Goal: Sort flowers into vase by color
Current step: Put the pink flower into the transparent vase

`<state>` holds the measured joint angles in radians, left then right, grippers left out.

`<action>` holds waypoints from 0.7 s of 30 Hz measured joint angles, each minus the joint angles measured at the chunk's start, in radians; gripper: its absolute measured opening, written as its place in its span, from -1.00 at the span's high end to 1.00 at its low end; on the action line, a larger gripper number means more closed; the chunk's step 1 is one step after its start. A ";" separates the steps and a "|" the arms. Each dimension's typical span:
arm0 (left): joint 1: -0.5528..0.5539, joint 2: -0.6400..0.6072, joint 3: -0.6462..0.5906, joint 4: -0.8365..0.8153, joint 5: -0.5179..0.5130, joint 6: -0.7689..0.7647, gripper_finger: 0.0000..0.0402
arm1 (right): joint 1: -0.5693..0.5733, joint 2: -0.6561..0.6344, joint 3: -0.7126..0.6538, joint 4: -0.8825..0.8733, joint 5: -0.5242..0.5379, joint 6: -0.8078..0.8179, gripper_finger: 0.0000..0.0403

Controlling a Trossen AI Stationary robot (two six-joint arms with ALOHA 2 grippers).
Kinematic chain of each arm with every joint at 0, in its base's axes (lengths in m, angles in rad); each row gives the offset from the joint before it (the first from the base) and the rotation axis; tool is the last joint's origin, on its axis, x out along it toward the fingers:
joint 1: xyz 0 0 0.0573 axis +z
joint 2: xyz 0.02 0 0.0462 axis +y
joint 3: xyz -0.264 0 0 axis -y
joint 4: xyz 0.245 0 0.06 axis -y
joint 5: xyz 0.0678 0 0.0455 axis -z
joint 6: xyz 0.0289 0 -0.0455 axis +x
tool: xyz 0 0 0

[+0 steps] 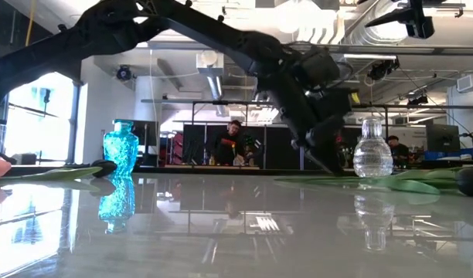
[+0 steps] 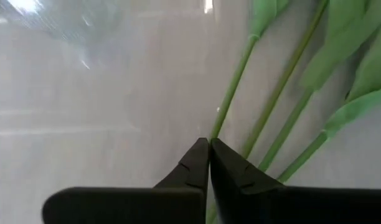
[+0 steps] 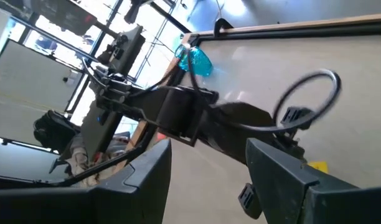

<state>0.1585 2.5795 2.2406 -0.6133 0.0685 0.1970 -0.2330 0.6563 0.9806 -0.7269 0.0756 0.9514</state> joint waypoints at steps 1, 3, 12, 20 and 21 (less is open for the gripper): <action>0.000 -0.008 0.001 0.003 -0.001 0.007 1.00 | 0.005 0.000 0.000 0.000 0.005 0.004 0.03; 0.000 -0.021 0.010 0.009 -0.001 0.021 1.00 | 0.015 0.000 0.000 0.000 0.023 0.011 0.03; 0.000 -0.026 0.015 -0.007 0.018 0.041 1.00 | 0.026 0.007 0.000 -0.001 0.038 0.023 0.03; -0.002 -0.078 0.022 -0.027 0.079 -0.010 1.00 | 0.026 0.011 0.000 0.000 0.058 0.037 0.03; -0.001 -0.089 0.022 -0.024 0.078 -0.015 1.00 | 0.026 0.011 0.000 0.000 0.067 0.037 0.03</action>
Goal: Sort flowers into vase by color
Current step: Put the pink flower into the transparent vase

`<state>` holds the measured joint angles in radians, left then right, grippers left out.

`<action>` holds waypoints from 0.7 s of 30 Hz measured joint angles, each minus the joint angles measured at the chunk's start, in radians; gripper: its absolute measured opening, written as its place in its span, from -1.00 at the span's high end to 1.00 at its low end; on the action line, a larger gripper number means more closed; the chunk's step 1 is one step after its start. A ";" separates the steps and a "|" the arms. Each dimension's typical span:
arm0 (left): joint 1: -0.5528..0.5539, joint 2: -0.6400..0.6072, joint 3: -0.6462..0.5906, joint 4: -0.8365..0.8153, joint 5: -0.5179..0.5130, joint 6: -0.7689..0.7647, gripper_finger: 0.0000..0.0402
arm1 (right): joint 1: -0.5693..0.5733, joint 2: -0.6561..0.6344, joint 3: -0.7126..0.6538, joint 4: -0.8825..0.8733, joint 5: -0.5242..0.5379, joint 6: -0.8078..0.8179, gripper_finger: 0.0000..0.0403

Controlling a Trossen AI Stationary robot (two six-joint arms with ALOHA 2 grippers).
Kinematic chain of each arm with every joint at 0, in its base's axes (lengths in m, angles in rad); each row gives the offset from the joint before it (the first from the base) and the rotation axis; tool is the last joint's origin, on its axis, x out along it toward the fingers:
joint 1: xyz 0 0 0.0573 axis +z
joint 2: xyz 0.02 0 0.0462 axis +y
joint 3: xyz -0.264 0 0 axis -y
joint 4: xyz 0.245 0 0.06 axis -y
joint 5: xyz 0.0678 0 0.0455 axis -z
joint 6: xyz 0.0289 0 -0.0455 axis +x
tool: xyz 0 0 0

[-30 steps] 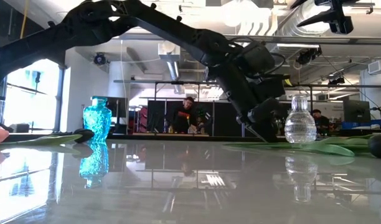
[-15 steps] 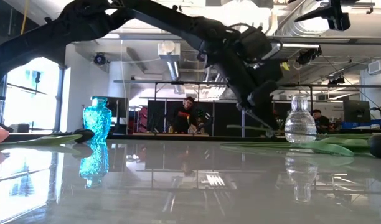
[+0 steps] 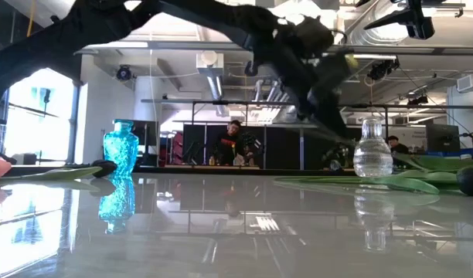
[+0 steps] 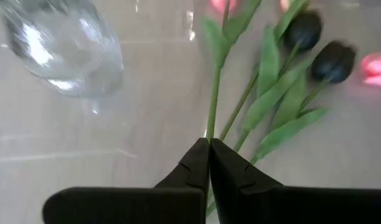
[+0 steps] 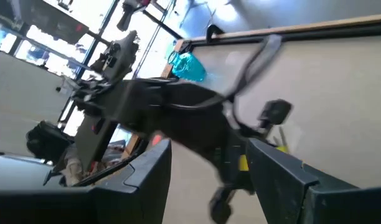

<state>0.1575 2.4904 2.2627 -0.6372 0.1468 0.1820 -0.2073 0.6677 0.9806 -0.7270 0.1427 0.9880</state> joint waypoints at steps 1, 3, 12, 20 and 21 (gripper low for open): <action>0.003 -0.008 0.000 0.003 0.000 -0.010 1.00 | 0.000 0.000 0.000 0.002 0.008 0.000 0.03; 0.010 -0.021 0.001 0.016 0.001 -0.041 1.00 | 0.000 -0.001 0.000 0.014 0.017 0.004 0.03; 0.054 -0.080 0.001 -0.020 0.001 -0.124 1.00 | 0.094 0.017 -0.013 -0.176 -0.018 0.340 0.03; 0.054 -0.026 0.001 -0.051 -0.005 -0.048 0.91 | 0.129 0.033 -0.015 -0.365 0.117 0.449 0.03; 0.047 -0.010 0.000 -0.049 -0.005 -0.038 0.87 | 0.129 0.036 -0.015 -0.351 0.121 0.445 0.03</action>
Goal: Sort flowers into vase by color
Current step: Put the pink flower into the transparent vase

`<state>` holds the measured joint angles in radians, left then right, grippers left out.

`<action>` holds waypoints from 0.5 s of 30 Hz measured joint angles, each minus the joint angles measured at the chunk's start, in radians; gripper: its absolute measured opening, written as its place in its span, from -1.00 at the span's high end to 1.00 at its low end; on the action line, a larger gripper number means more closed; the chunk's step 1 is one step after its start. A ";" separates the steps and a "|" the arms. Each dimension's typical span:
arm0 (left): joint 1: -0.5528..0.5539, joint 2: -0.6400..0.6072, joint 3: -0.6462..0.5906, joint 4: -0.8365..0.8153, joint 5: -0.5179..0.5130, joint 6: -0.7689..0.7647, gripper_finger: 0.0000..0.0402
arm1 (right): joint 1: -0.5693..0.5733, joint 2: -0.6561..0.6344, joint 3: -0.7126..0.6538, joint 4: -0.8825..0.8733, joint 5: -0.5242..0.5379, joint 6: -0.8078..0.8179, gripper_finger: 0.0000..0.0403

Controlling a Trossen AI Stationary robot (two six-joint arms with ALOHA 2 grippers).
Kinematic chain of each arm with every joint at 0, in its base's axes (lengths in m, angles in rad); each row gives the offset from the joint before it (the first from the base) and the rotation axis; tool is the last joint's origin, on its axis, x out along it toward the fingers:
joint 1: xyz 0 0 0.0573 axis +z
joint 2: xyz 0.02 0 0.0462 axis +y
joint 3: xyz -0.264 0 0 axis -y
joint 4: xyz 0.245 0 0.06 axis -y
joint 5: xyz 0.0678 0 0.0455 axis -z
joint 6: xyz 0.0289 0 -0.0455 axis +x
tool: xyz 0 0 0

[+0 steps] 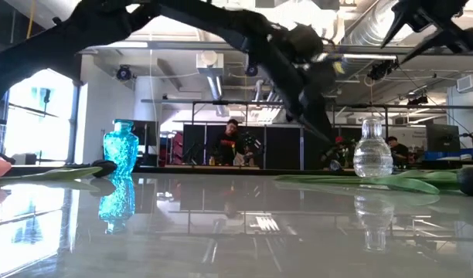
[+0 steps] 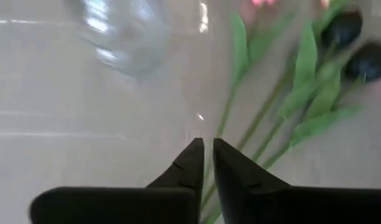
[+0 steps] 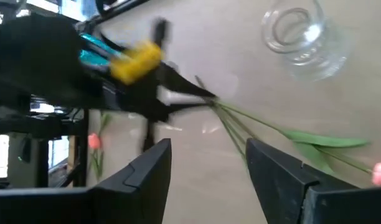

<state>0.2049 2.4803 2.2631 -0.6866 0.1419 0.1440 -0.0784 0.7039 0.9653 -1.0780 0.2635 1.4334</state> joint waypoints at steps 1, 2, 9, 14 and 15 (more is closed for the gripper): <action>-0.006 0.014 0.000 0.001 0.001 0.022 0.83 | 0.000 0.003 0.000 0.013 0.002 -0.004 0.03; -0.010 0.027 0.000 0.001 -0.002 0.044 0.79 | 0.000 0.005 0.000 0.022 0.003 -0.014 0.03; -0.030 0.079 -0.002 0.000 -0.065 0.082 0.60 | 0.001 0.016 0.000 0.047 -0.023 -0.020 0.03; -0.031 0.094 0.000 -0.006 -0.071 0.094 0.56 | 0.001 0.018 0.000 0.052 -0.030 -0.020 0.03; -0.031 0.102 -0.001 -0.007 -0.076 0.095 0.56 | 0.001 0.018 0.000 0.052 -0.030 -0.019 0.03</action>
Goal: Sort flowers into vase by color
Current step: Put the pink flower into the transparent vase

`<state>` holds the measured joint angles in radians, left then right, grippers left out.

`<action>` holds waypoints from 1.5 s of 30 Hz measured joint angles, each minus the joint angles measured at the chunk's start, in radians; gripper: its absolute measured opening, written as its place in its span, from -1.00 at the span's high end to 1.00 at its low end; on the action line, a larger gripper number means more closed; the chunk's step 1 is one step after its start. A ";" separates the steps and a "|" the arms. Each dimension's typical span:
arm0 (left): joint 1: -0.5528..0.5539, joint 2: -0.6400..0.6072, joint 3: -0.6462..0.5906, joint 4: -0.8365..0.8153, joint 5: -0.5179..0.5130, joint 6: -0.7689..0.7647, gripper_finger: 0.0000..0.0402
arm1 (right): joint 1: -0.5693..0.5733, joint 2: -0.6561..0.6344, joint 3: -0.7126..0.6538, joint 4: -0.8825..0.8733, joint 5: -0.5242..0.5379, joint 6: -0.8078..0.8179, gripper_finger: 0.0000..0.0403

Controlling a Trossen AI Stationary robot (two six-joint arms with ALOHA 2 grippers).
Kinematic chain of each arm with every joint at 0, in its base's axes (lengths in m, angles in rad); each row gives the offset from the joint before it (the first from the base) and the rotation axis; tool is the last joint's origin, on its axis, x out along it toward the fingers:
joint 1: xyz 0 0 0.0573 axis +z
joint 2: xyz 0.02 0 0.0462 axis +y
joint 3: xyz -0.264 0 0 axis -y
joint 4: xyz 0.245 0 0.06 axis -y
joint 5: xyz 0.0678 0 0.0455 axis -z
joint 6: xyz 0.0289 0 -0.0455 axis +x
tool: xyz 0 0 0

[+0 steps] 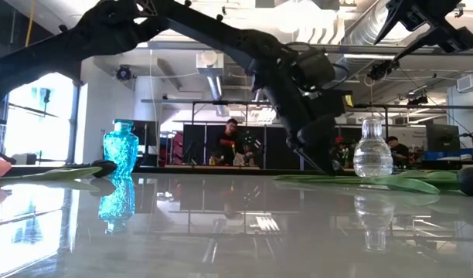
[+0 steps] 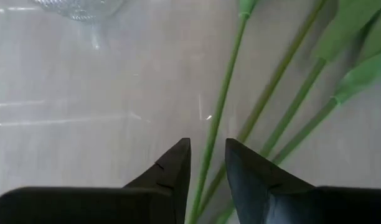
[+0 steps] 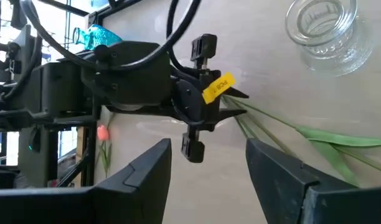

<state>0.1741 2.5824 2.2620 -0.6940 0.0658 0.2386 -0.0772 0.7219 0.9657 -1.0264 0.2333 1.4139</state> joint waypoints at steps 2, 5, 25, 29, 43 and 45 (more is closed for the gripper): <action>0.000 0.013 0.000 0.015 -0.001 0.007 0.55 | 0.000 0.001 0.000 0.001 0.000 0.000 0.03; 0.000 0.023 0.001 0.005 -0.002 0.011 0.55 | 0.000 0.000 0.000 0.004 0.000 0.002 0.03; 0.038 -0.017 0.004 -0.006 0.102 -0.067 0.99 | 0.000 -0.052 0.001 0.022 -0.067 -0.045 0.03; 0.036 -0.041 0.047 -0.027 0.177 -0.046 0.99 | 0.000 -0.085 0.002 0.026 -0.069 -0.053 0.03; 0.061 -0.228 0.093 0.105 0.315 -0.173 1.00 | 0.021 -0.207 0.118 0.328 -0.175 -0.451 0.03; 0.081 -0.245 0.093 0.142 0.309 -0.234 1.00 | 0.021 -0.213 0.152 0.315 -0.129 -0.503 0.03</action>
<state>0.2554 2.3378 2.3547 -0.5516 0.3752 0.0048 -0.0563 0.5090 1.1175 -0.7112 0.1046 0.9113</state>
